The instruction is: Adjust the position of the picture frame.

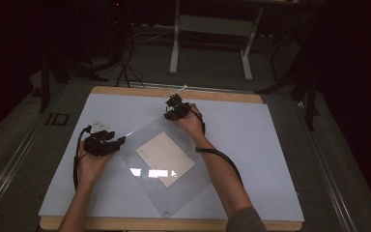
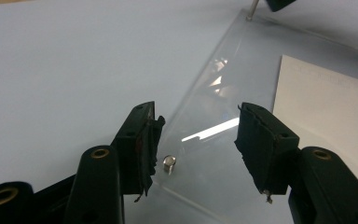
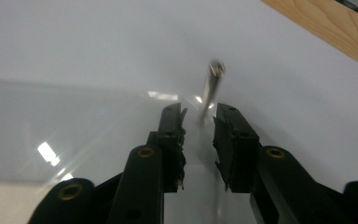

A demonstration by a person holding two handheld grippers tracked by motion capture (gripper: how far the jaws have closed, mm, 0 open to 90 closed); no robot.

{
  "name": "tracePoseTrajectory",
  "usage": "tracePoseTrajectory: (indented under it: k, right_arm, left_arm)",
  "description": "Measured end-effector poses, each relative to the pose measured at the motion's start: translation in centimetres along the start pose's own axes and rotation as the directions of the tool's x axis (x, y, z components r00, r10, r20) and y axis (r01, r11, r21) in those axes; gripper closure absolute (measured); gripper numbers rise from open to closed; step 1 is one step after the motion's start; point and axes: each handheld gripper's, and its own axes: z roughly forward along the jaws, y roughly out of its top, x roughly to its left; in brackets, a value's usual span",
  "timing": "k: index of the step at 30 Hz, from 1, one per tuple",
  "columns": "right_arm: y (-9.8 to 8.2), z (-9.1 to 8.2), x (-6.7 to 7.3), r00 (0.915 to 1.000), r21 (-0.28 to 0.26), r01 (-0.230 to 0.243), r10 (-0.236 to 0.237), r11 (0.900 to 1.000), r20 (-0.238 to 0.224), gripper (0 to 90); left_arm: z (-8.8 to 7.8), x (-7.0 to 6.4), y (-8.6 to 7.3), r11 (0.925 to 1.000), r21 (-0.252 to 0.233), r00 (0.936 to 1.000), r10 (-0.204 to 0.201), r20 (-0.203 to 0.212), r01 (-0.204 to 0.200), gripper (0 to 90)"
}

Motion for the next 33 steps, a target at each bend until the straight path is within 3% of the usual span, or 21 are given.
tracePoseTrajectory:
  k: [9,19,22,29,33]
  right_arm:
    - [-3.2,-3.9,-1.5,0.9991,-0.016,0.028,-0.028,0.999,-0.032,68.8]
    - [-8.9,-9.4,-3.8,0.9986,-0.061,0.023,-0.026,0.998,-0.046,69.6]
    - [-10.6,-11.1,-4.2,0.9977,-0.069,0.051,-0.054,0.996,-0.040,71.1]
    - [-14.8,-14.6,-4.6,0.9971,-0.112,0.051,-0.057,0.992,-0.052,71.6]
    - [-16.9,-15.6,-4.3,0.9972,-0.120,0.048,-0.055,0.992,-0.050,71.6]
  left_arm:
    - [0.8,-0.7,0.1,0.9995,0.019,0.9997,0.025,0.003,-0.025,46.8]
    - [1.4,-1.7,0.6,0.9980,0.028,0.9981,0.057,0.025,-0.057,46.6]
    - [1.5,-1.8,0.8,0.9985,0.015,0.9981,0.052,0.032,-0.053,46.3]
    - [2.3,-2.2,2.0,0.9978,0.010,0.9967,0.065,0.049,-0.065,46.4]
    - [3.2,-2.7,2.8,0.9967,0.006,0.9948,0.081,0.063,-0.081,46.4]
